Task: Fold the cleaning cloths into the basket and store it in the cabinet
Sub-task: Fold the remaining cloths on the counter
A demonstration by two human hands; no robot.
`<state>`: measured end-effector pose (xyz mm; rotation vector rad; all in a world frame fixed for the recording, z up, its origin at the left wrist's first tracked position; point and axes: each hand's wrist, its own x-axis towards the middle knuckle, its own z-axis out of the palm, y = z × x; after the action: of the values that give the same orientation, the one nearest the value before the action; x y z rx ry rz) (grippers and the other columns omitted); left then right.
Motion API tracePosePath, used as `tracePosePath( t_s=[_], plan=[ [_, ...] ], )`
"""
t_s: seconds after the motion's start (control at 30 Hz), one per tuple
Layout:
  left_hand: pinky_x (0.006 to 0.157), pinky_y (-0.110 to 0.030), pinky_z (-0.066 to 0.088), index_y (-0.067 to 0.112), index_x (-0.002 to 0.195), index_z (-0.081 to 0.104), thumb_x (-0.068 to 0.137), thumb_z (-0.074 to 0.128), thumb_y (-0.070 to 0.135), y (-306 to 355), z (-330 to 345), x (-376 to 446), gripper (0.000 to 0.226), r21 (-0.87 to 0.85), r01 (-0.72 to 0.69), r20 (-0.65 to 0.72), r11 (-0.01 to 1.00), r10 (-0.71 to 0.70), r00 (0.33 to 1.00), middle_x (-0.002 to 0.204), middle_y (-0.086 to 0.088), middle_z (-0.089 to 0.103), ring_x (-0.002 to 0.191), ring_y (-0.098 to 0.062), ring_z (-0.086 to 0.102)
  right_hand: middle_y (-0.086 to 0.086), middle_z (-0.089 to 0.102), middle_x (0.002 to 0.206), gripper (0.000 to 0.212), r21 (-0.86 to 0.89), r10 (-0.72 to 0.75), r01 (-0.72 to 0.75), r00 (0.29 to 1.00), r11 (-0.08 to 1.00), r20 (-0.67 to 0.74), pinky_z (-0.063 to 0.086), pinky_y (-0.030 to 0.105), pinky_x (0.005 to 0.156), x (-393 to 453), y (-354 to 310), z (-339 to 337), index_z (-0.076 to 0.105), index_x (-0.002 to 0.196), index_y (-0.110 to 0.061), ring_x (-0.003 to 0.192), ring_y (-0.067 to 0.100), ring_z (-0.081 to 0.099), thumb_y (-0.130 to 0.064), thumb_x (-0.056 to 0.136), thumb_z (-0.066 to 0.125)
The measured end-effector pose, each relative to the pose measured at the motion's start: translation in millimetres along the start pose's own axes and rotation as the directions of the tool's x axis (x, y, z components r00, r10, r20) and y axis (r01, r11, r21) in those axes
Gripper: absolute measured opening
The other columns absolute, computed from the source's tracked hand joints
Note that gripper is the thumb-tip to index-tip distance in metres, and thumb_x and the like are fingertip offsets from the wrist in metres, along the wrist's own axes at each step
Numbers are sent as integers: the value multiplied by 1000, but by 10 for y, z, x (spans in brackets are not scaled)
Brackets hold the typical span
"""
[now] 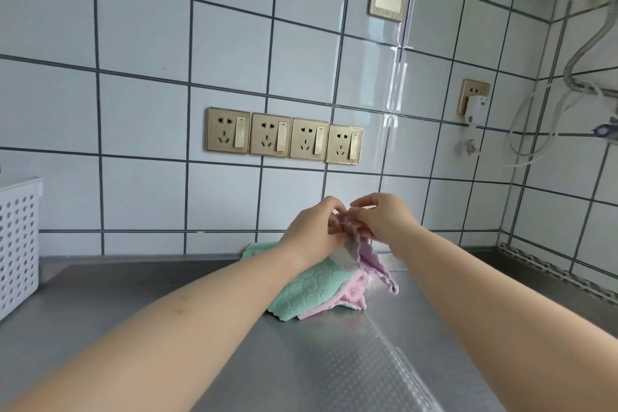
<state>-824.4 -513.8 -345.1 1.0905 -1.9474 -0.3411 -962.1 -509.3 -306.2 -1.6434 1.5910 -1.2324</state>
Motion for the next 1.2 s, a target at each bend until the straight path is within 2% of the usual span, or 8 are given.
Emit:
tracePosePath(
  t_s=[0.13,0.27,0.37,0.47,0.67,0.83,1.07,1.2],
  plan=[
    [74,-24,47,19,86,58,87,62,16,27,-169,84,5,86,-58,-131,995,69,989,95,3,57,78,-12,57,4,61,58,19,164,-32,48,995,985,-94,43,15,41,28,-138,-77,61,88,-12,40,8,52,5,86,52],
    [73,-29,55,16,89,57,91,58,15,30,-532,108,2,-14,-14,-297,1000,9,955,97,6,61,73,-7,64,7,57,67,31,389,-17,85,984,917,-176,50,15,52,61,-314,-190,61,82,-12,52,9,53,5,94,39],
    [75,-36,58,19,89,54,93,55,13,40,-871,80,8,-83,15,-381,996,-46,924,90,8,62,72,-8,67,3,62,73,31,368,-39,117,976,922,-213,52,19,66,0,-460,-269,64,86,-15,62,7,58,2,93,39],
    [83,-38,54,18,99,64,91,54,11,14,-1198,34,14,-29,69,-442,997,-75,894,96,3,66,87,-18,65,-1,67,78,30,344,-52,128,974,930,-221,49,15,59,-117,-593,-320,63,88,-19,67,5,61,0,91,40],
    [84,-34,51,20,101,69,89,53,12,66,-1779,-275,21,35,165,-495,986,-127,860,101,-2,69,93,-23,63,-4,62,72,32,309,-43,132,960,942,-278,48,26,72,-371,-780,-310,65,95,-18,71,13,57,0,90,38],
    [79,-37,56,19,82,58,93,48,8,79,-2212,-656,18,-39,262,-529,964,-242,813,82,4,61,69,-15,66,6,62,85,30,387,48,44,973,921,-226,56,33,77,-574,-830,-195,62,96,-14,87,22,63,3,91,37],
    [81,-34,48,10,99,63,93,49,11,-172,-2666,-1122,15,75,390,-531,918,-294,795,100,-8,63,93,-29,60,3,61,77,31,375,43,21,986,927,-163,51,36,82,-678,-854,214,58,78,-24,84,19,59,-1,90,39],
    [91,-44,51,21,86,61,92,55,12,-170,-2785,-1415,12,9,342,-522,940,-287,803,96,-2,63,97,-26,61,0,61,74,28,418,40,10,993,908,-111,51,38,89,-868,-845,254,58,83,-21,85,18,61,-2,92,40]
  ],
)
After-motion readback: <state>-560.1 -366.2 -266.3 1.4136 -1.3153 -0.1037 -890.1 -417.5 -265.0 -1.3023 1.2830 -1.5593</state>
